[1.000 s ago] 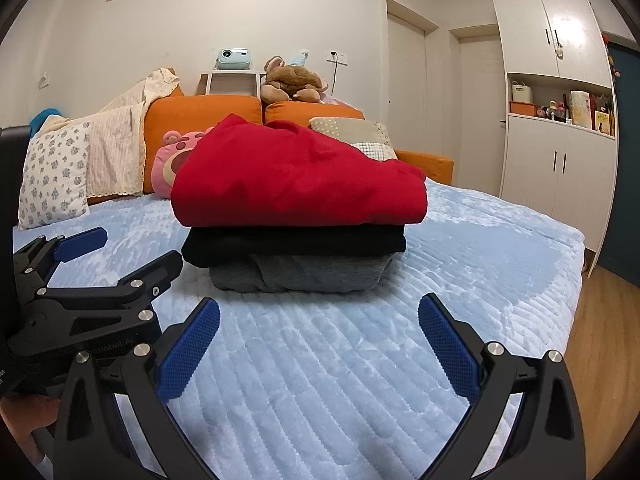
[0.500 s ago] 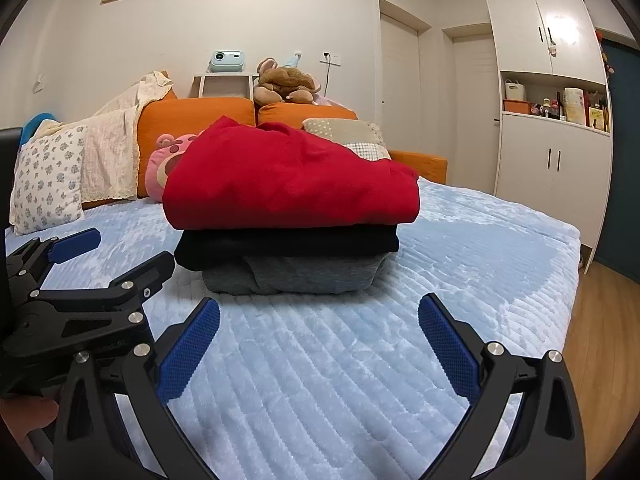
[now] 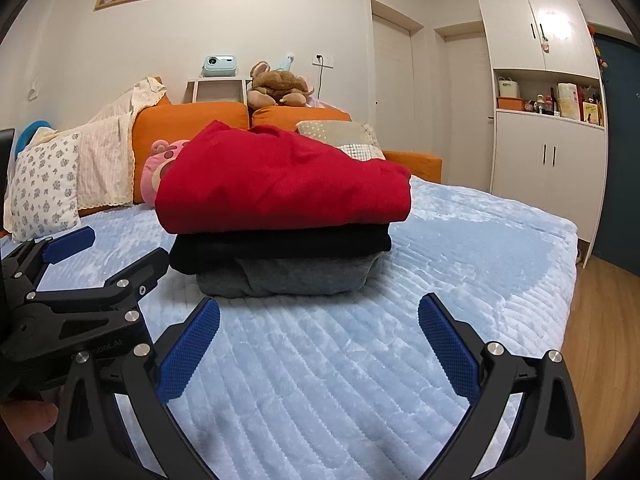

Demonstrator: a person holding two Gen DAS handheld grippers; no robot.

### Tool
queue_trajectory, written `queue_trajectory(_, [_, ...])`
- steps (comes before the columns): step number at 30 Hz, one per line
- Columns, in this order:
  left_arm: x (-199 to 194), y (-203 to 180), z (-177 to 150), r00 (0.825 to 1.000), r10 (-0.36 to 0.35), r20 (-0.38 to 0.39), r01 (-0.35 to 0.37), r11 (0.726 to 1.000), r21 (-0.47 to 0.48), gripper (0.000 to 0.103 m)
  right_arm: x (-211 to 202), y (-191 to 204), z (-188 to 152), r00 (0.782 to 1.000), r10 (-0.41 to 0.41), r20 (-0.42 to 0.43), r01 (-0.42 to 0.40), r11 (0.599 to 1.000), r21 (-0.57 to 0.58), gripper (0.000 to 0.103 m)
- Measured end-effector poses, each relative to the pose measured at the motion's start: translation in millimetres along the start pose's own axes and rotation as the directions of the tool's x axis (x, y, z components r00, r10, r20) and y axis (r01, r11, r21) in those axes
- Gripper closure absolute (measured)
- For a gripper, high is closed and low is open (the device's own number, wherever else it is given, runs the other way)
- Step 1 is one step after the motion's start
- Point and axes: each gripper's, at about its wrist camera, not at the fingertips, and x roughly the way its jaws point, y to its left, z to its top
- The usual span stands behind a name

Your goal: Fold large clothes

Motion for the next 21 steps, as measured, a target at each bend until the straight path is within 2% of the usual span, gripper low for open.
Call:
queue_trajectory(8, [6.0,0.0,-2.1,0.999,-0.02,-0.037,0.02,1.0,-0.011,0.003,1.1,-2.3,-3.0,1.0,0.011,-0.006,-0.011,1.0,0.003,0.005])
queue_trajectory(21, [2.4,-4.7,-4.7,0.999,0.042,-0.018,-0.042,0.999,0.0,0.003,3.3,-1.9,-5.6,0.999,0.044,0.001,-0.044,0.999,-0.005,0.005])
